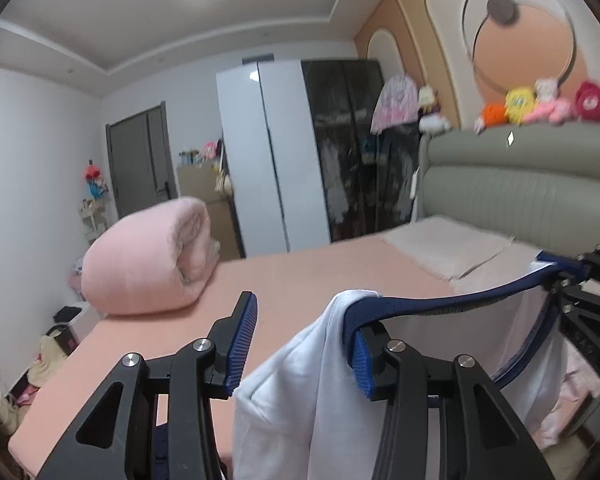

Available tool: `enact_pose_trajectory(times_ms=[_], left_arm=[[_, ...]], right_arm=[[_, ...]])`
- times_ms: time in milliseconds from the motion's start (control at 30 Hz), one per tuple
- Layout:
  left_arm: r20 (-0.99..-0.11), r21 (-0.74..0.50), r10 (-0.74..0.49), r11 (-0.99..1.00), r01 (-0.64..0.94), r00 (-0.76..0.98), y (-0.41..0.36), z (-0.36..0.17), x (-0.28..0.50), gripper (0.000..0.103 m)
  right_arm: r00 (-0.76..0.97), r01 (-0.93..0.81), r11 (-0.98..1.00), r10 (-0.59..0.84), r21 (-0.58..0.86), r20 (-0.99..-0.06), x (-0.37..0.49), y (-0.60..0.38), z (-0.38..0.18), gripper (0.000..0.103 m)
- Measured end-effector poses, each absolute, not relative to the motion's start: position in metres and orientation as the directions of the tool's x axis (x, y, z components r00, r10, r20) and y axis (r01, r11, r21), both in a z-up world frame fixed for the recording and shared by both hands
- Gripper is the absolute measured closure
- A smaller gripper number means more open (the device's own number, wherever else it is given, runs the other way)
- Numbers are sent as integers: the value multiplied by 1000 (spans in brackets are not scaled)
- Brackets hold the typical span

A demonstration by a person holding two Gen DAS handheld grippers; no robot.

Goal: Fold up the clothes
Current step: 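Lift the white shirt by its hem with both grippers and shake it out, then lower the held white shirt onto the bed with both grippers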

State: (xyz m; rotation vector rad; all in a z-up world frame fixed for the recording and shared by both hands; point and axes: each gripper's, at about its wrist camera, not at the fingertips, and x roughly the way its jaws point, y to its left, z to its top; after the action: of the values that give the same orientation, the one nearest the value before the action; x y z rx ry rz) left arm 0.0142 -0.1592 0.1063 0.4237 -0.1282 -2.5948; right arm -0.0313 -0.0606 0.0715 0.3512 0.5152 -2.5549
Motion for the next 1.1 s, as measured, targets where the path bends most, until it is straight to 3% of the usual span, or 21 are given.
enact_pose_trajectory(times_ms=[600, 1100], left_arm=[[-462, 192, -563, -818, 542, -685, -235, 17, -102, 62], [-585, 287, -556, -823, 491, -590, -266, -77, -180, 62]], right_arm=[[-810, 538, -737, -316, -410, -494, -172, -179, -15, 95], [-646, 602, -757, -274, -256, -712, -256, -210, -107, 95]])
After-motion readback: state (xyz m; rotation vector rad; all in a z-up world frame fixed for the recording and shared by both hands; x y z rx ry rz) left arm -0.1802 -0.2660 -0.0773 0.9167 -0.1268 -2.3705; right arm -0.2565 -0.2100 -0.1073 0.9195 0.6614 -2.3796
